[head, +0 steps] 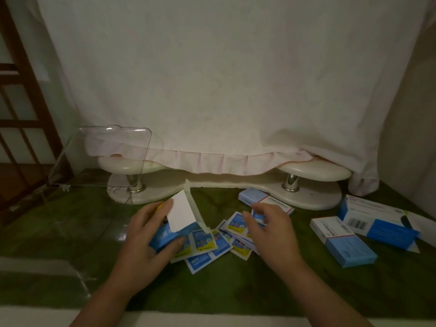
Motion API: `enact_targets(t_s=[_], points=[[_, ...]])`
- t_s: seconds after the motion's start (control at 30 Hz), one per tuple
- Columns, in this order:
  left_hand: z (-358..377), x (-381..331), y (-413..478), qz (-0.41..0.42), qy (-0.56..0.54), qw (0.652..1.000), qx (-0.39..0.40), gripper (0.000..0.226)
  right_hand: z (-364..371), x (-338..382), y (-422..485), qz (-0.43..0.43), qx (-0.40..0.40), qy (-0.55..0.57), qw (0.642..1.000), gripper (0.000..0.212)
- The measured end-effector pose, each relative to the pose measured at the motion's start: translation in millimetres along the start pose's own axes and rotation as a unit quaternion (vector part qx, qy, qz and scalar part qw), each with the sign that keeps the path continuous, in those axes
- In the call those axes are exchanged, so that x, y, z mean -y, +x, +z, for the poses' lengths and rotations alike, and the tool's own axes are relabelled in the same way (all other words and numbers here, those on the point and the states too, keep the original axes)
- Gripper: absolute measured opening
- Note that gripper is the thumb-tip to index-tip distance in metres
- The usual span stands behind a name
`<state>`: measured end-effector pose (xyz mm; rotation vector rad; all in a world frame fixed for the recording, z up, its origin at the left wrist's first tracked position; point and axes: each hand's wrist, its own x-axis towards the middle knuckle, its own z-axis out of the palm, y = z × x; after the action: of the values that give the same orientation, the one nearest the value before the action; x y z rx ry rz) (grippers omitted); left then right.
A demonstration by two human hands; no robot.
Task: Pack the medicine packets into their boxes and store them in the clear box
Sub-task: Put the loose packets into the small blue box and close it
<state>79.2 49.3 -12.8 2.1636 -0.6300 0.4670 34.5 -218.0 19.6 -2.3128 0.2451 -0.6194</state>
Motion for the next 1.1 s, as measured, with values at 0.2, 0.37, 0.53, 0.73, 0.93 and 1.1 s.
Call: enact_targets(t_s=[0.2,0.37,0.53,0.73,0.93,1.1], points=[[2.0,1.7,2.9,0.030,0.041,0.997,0.054,0.079,4.1,-28.9,5.1,0.100,0.110,-0.205,0.967,0.092],[2.6,3.5,0.9,0.031,0.037,0.996,0.081,0.079,4.5,-32.4,4.5,0.090,0.079,-0.145,0.982,0.077],[3.2,4.3,1.2,0.024,0.024,0.995,0.089,0.078,-0.8,-35.1,-1.5,0.114,0.073,0.129,0.982,0.032],[3.5,3.6,0.3,0.031,0.025,0.995,0.091,0.082,-16.5,-15.3,-13.5,0.179,-0.020,0.367,0.912,0.027],[4.7,4.6,0.9,0.054,0.047,0.993,0.090,0.083,-0.7,1.3,-29.7,0.193,0.085,0.432,0.877,0.020],[4.6,2.1,0.5,0.077,0.069,0.991,0.088,0.079,9.9,14.7,-27.2,0.228,0.090,0.431,0.868,0.019]])
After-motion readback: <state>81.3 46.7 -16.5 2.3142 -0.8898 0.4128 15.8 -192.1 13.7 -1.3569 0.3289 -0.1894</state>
